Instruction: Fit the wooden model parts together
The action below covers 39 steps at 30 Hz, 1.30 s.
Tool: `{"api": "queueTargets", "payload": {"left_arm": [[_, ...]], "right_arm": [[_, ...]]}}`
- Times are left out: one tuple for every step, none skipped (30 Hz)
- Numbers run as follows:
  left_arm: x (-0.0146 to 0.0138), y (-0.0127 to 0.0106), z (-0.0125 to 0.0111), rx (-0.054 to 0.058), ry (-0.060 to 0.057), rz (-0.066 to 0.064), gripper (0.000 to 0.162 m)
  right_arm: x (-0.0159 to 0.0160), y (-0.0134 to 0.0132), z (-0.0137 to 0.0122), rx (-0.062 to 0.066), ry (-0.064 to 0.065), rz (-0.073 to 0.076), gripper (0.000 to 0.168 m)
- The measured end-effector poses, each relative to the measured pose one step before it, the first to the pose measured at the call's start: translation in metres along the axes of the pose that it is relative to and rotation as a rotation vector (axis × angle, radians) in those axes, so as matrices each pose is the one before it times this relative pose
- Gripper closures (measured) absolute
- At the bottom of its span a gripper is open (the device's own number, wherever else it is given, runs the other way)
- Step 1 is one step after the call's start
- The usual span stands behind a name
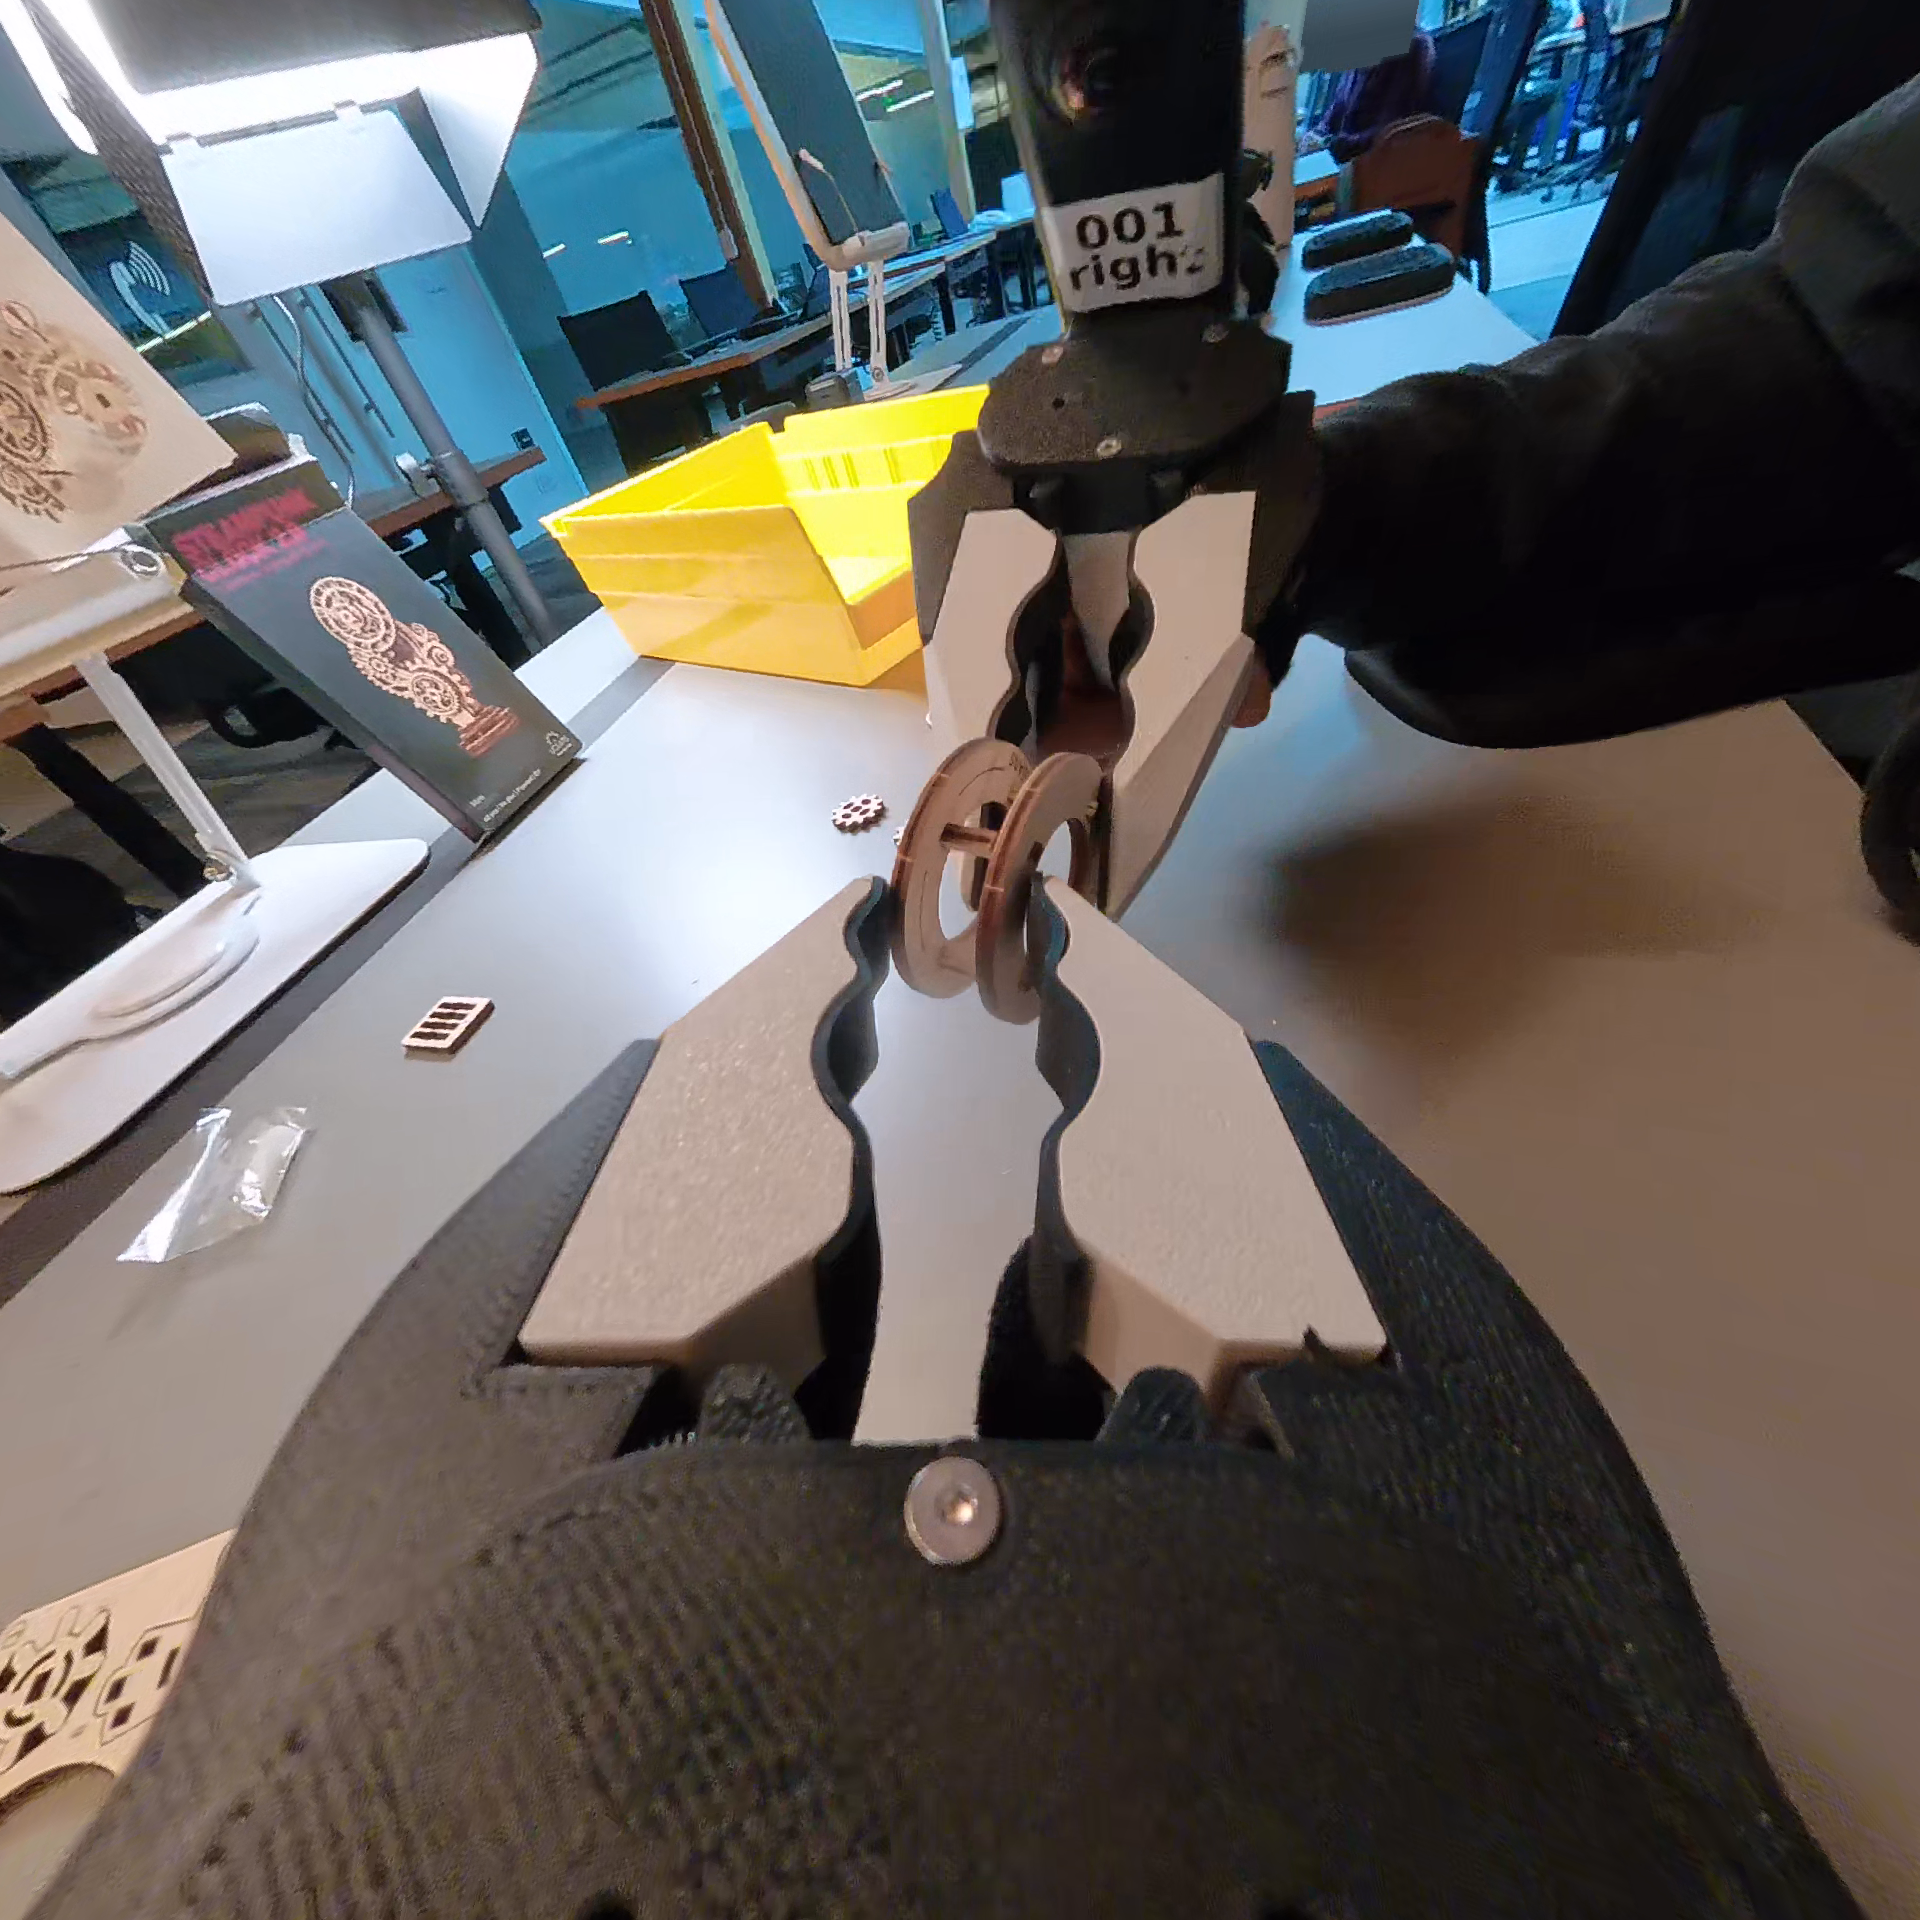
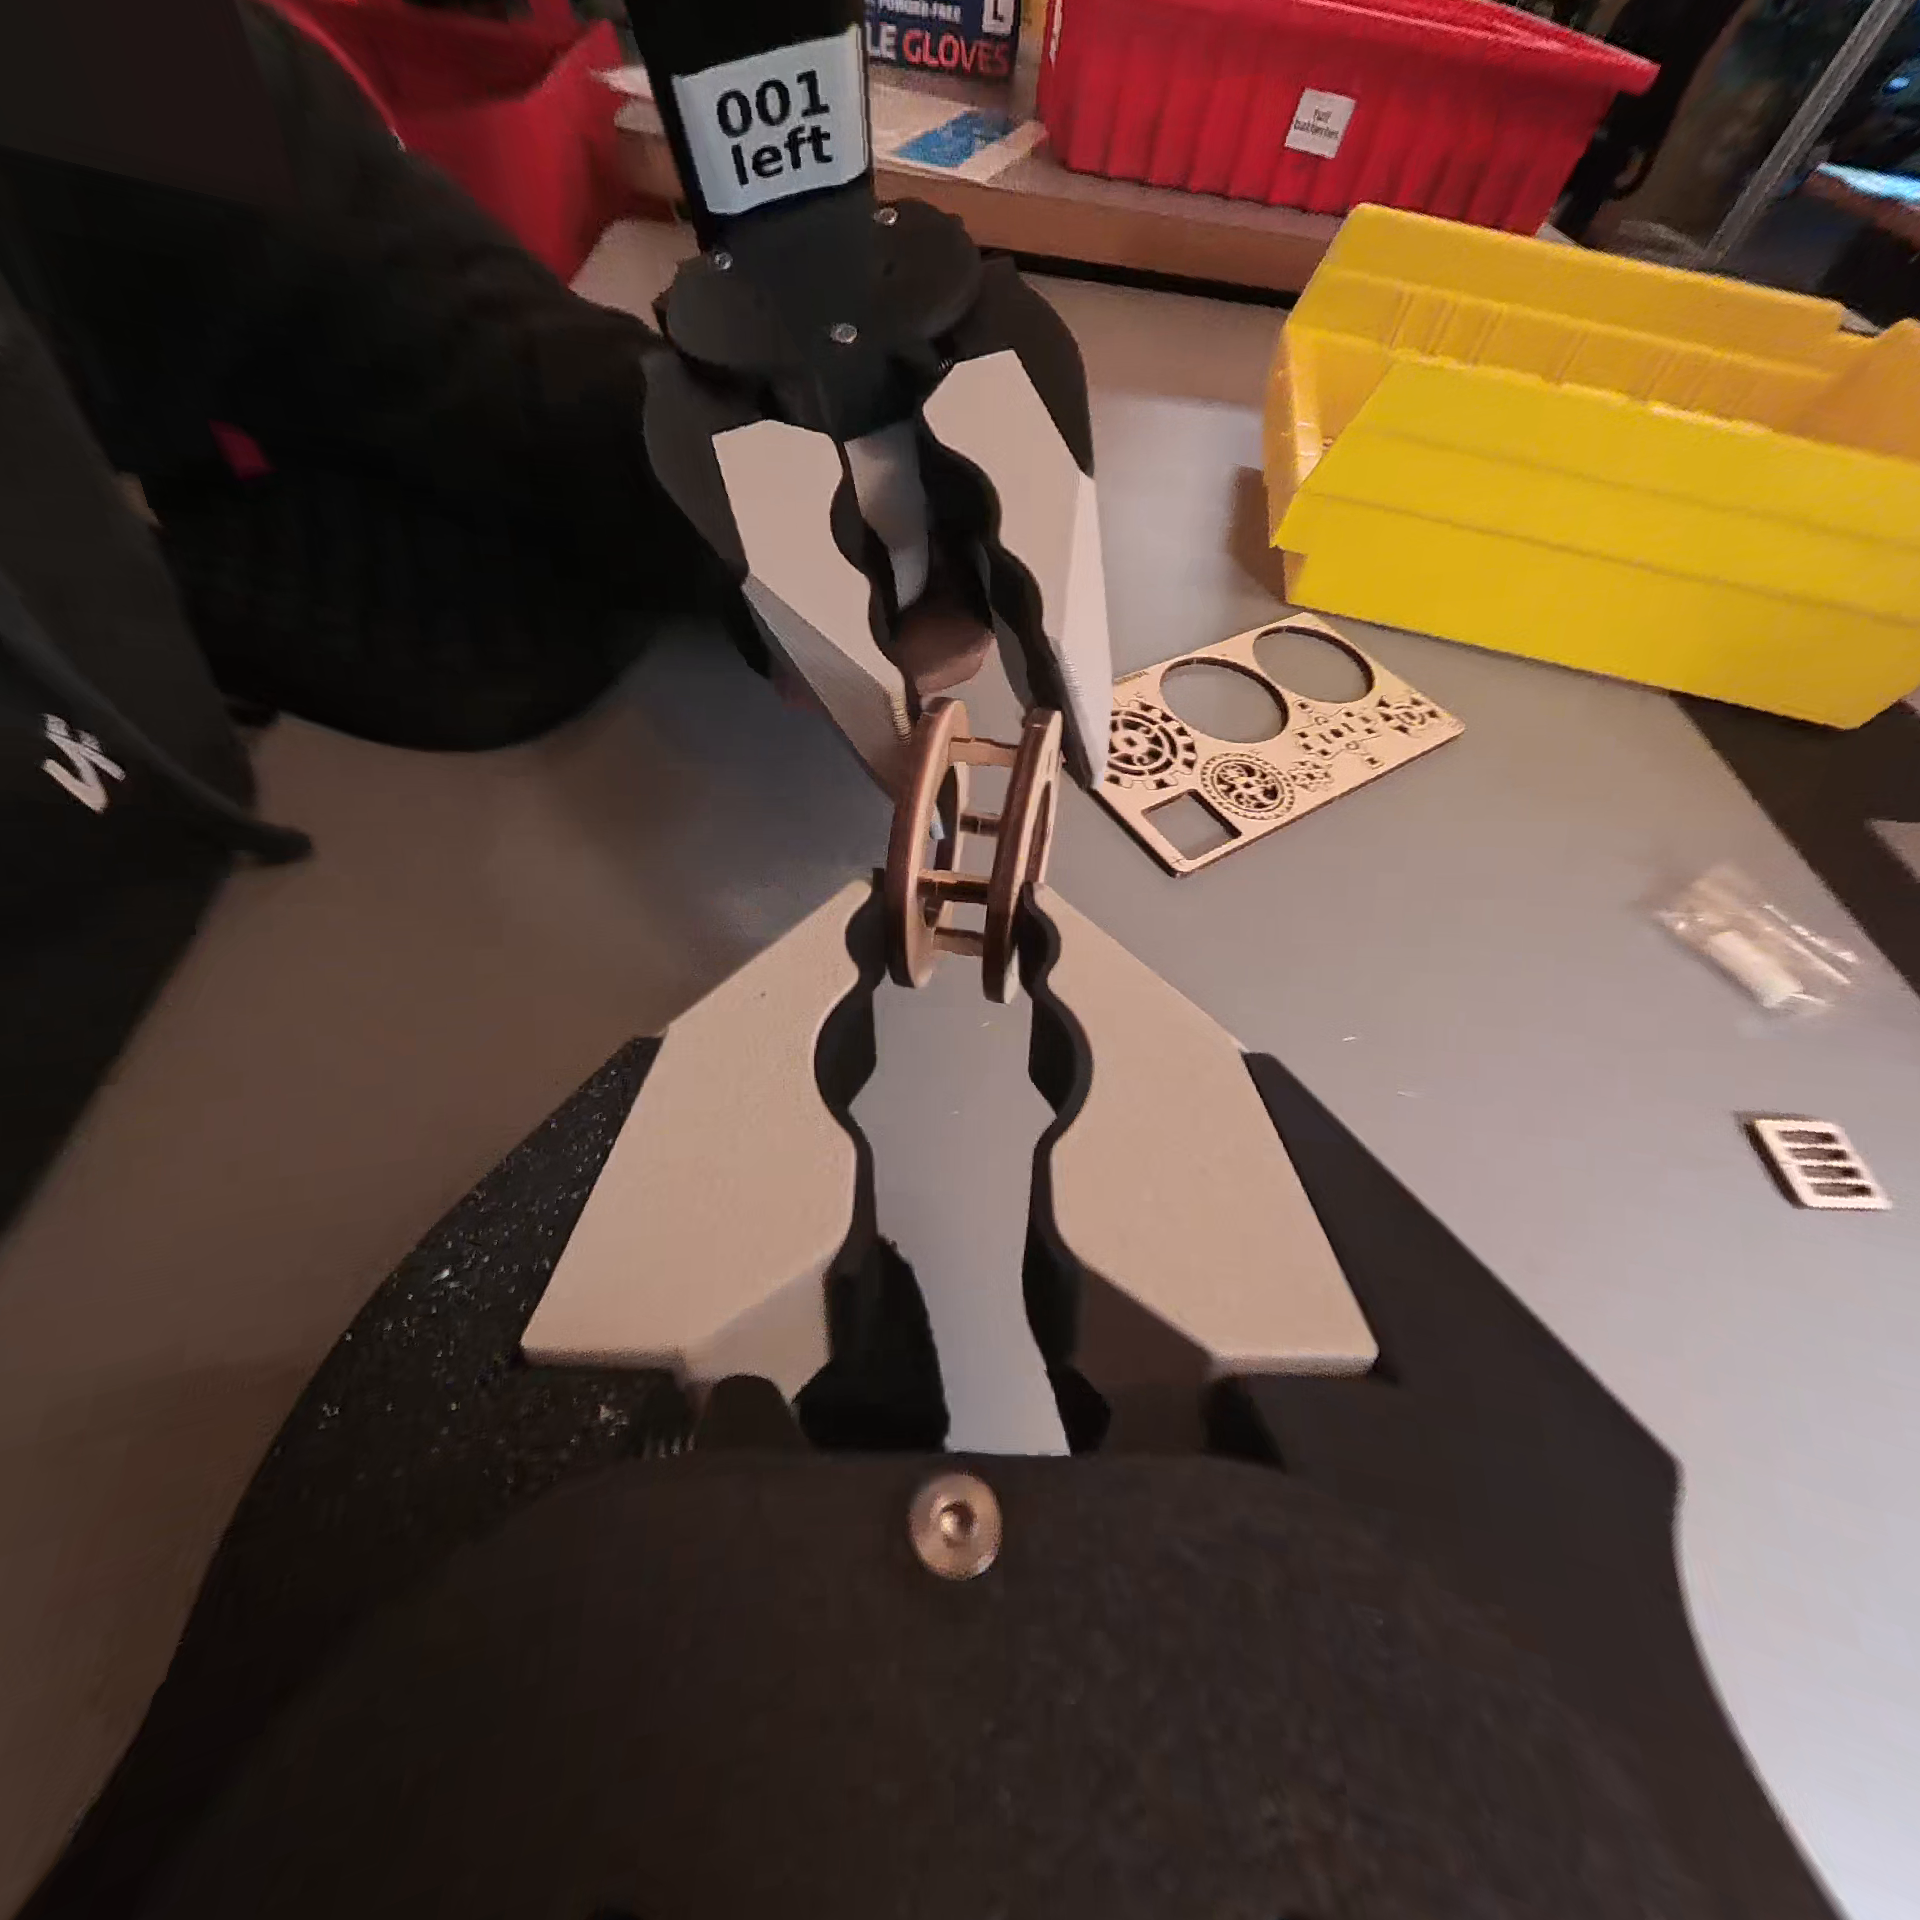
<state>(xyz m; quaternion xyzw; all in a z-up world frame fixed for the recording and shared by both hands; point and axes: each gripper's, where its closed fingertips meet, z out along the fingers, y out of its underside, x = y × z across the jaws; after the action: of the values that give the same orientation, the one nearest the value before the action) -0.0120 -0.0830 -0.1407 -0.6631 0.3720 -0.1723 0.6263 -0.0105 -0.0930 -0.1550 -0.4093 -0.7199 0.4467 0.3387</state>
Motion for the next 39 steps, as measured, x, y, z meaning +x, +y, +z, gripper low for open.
{"api": "queueTargets", "payload": {"left_arm": [[-0.00038,0.00109,0.00023,-0.0039,-0.0011,-0.0031,0.137],[-0.00015,0.00050,0.00003,0.0008,0.0047,-0.0124,0.137],[0.00076,0.00001,-0.00015,0.0056,0.0131,-0.0172,0.137],[0.00251,0.00023,-0.00035,0.0056,0.0232,-0.0100,0.137],[0.00321,0.00087,-0.00050,0.0052,0.0269,-0.0014,0.137],[0.00352,0.00000,-0.00036,0.0115,0.0277,-0.0016,0.138],[0.00315,-0.00113,-0.00037,0.0170,0.0266,-0.0100,0.138],[0.00291,-0.00114,-0.00015,0.0145,0.0270,-0.0204,0.137],[0.00250,-0.00078,0.00022,0.0104,0.0247,-0.0241,0.131],[0.00243,-0.00031,0.00033,0.0071,0.0217,-0.0166,0.127],[0.00371,0.00084,0.00024,-0.0019,0.0257,-0.0061,0.131],[0.00402,0.00177,0.00069,-0.0100,0.0245,0.0009,0.138],[0.00273,0.00150,0.00077,-0.0084,0.0137,0.0048,0.140],[0.00138,0.00061,0.00046,-0.0050,0.0056,0.0029,0.140],[0.00062,0.00058,0.00026,-0.0080,0.0040,-0.0009,0.140],[0.00017,-0.00021,-0.00001,-0.0052,0.0028,-0.0021,0.141],[-0.00014,-0.00103,-0.00015,-0.0006,-0.0013,0.0019,0.141],[-0.00010,-0.00068,-0.00009,-0.0020,-0.0020,0.0026,0.141],[-0.00049,-0.00039,-0.00012,-0.0042,-0.0047,0.0024,0.141],[-0.00060,-0.00031,-0.00015,-0.0017,-0.0058,0.0033,0.141],[-0.00083,-0.00046,-0.00022,0.0015,-0.0062,0.0003,0.141],[-0.00081,-0.00023,-0.00012,0.0005,-0.0050,-0.0012,0.141],[-0.00073,0.00040,-0.00005,-0.0029,-0.0035,-0.0002,0.141],[-0.00022,0.00062,0.00015,-0.0043,-0.0012,0.0013,0.141],[-0.00005,0.00041,0.00001,-0.0025,-0.0005,0.0011,0.141],[0.00003,-0.00032,-0.00020,0.0021,0.0009,-0.0017,0.141],[0.00011,-0.00065,-0.00029,0.0050,0.0022,-0.0043,0.141],[0.00046,-0.00083,-0.00016,0.0045,0.0037,-0.0032,0.141],[0.00025,-0.00095,-0.00028,0.0037,0.0005,-0.0004,0.141],[-0.00031,-0.00103,-0.00042,0.0046,-0.0018,-0.0004,0.141],[-0.00011,-0.00116,-0.00048,0.0059,0.0005,-0.0033,0.141],[0.00011,-0.00027,-0.00029,0.0020,0.0022,-0.0040,0.141],[-0.00004,0.00028,0.00004,-0.0006,0.0002,0.0000,0.141],[0.00013,0.00038,0.00005,-0.0006,0.0009,-0.0009,0.141],[0.00022,0.00038,0.00023,-0.0008,0.0017,-0.0024,0.141],[-0.00003,0.00017,0.00009,0.0004,0.0014,-0.0029,0.141],[0.00006,0.00015,0.00008,-0.0002,0.0018,-0.0048,0.141],[-0.00043,0.00017,-0.00012,0.0002,0.0013,-0.0072,0.141],[-0.00089,0.00012,-0.00018,0.0039,0.0000,-0.0077,0.141]], "right_arm": [[0.00116,-0.00075,-0.00061,-0.0011,0.0104,-0.0094,0.147],[0.00019,-0.00100,-0.00059,0.0037,0.0049,-0.0100,0.147],[-0.00160,0.00005,-0.00041,-0.0006,-0.0070,-0.0074,0.147],[-0.00250,0.00137,-0.00046,-0.0093,-0.0161,-0.0019,0.147],[-0.00248,0.00116,-0.00090,-0.0057,-0.0174,-0.0055,0.147],[-0.00244,0.00032,-0.00104,0.0010,-0.0160,-0.0078,0.147],[-0.00220,0.00017,-0.00110,0.0023,-0.0154,-0.0034,0.147],[-0.00265,0.00109,-0.00082,-0.0035,-0.0202,0.0008,0.148],[-0.00258,0.00214,-0.00025,-0.0092,-0.0199,0.0025,0.147],[-0.00206,0.00208,-0.00001,-0.0065,-0.0133,-0.0033,0.147],[-0.00191,0.00055,0.00013,0.0037,-0.0108,-0.0045,0.147],[-0.00355,-0.00054,0.00004,0.0072,-0.0222,0.0003,0.148],[-0.00233,0.00048,0.00031,-0.0020,-0.0143,0.0022,0.148],[-0.00061,0.00067,0.00014,-0.0023,-0.0024,-0.0043,0.148],[-0.00039,0.00013,-0.00011,0.0012,-0.0023,-0.0008,0.148],[-0.00022,-0.00049,-0.00021,0.0051,-0.0033,0.0062,0.148],[0.00013,-0.00090,-0.00032,0.0076,-0.0029,0.0068,0.148],[0.00026,-0.00045,-0.00021,0.0036,-0.0009,0.0060,0.148],[0.00062,-0.00027,-0.00006,0.0041,0.0034,0.0040,0.147],[0.00116,-0.00074,-0.00019,0.0067,0.0076,0.0024,0.147],[0.00127,-0.00051,-0.00001,0.0044,0.0097,-0.0020,0.147],[0.00122,0.00018,0.00013,-0.0017,0.0104,-0.0047,0.147],[0.00057,0.00084,0.00038,-0.0061,0.0075,-0.0070,0.147],[0.00025,0.00064,0.00042,-0.0056,0.0056,-0.0074,0.147],[0.00020,-0.00019,0.00021,-0.0003,0.0054,-0.0061,0.147],[0.00016,-0.00087,-0.00012,0.0047,0.0035,-0.0029,0.147],[-0.00036,-0.00105,-0.00035,0.0045,-0.0012,-0.0021,0.147],[-0.00045,-0.00104,-0.00039,0.0024,-0.0022,-0.0038,0.148],[0.00033,-0.00099,-0.00037,0.0011,0.0026,-0.0038,0.148],[0.00056,-0.00141,-0.00023,0.0042,0.0043,-0.0042,0.148],[-0.00001,-0.00103,-0.00011,0.0027,-0.0002,-0.0007,0.148],[-0.00012,0.00027,0.00005,-0.0032,-0.0019,0.0013,0.148],[0.00003,0.00047,0.00009,-0.0027,-0.0005,-0.0015,0.148],[-0.00023,0.00049,0.00008,-0.0014,-0.0028,0.0011,0.148],[-0.00017,0.00032,-0.00008,0.0000,-0.0026,0.0034,0.148],[-0.00005,0.00013,0.00005,0.0011,-0.0018,0.0021,0.148],[0.00009,0.00027,0.00004,-0.0001,-0.0008,0.0030,0.148],[0.00052,0.00018,0.00034,0.0009,0.0018,0.0056,0.148],[0.00086,0.00028,0.00033,0.0007,0.0021,0.0093,0.148]]}}
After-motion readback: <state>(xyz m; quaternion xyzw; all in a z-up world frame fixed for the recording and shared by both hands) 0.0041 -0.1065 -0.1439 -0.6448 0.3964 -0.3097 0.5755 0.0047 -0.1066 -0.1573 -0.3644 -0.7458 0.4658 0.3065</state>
